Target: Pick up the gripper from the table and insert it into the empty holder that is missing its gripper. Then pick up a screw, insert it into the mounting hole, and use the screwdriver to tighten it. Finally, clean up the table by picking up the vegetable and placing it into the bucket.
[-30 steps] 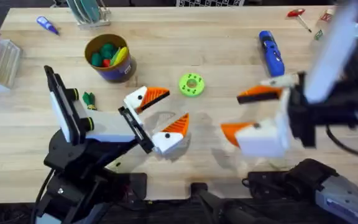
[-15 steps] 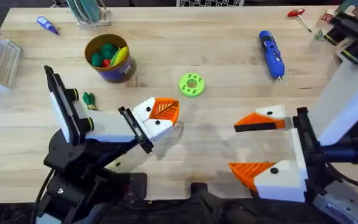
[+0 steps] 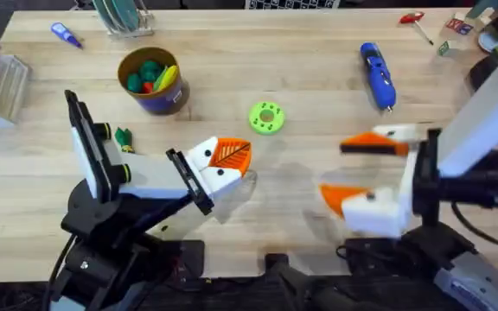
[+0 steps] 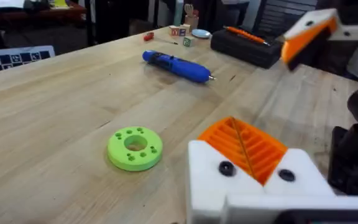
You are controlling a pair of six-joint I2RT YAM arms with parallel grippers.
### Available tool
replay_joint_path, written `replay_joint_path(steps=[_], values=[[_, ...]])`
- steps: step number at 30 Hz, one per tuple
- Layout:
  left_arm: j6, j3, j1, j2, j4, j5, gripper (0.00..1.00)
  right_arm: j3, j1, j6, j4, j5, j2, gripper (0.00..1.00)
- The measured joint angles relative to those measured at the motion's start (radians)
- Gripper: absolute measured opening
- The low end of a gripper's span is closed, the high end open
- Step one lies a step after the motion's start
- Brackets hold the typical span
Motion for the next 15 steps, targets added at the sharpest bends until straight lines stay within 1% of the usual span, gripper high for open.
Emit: replay_joint_path(steps=[6,9,12,15], values=[[0.0,0.0,0.0,0.0,0.0,0.019,0.006,0.0,-0.084,0.058,0.08,0.284,0.002,0.965],[0.0,0.0,0.0,0.0,0.0,0.028,0.006,0.0,-0.139,0.078,0.13,0.41,0.029,0.966],[0.0,0.0,0.0,0.0,0.0,0.041,0.006,0.0,-0.201,0.081,0.17,0.483,0.107,0.988],[0.003,0.0,0.0,0.0,-0.001,0.056,0.006,0.0,-0.262,0.081,0.221,0.52,0.23,0.991]])
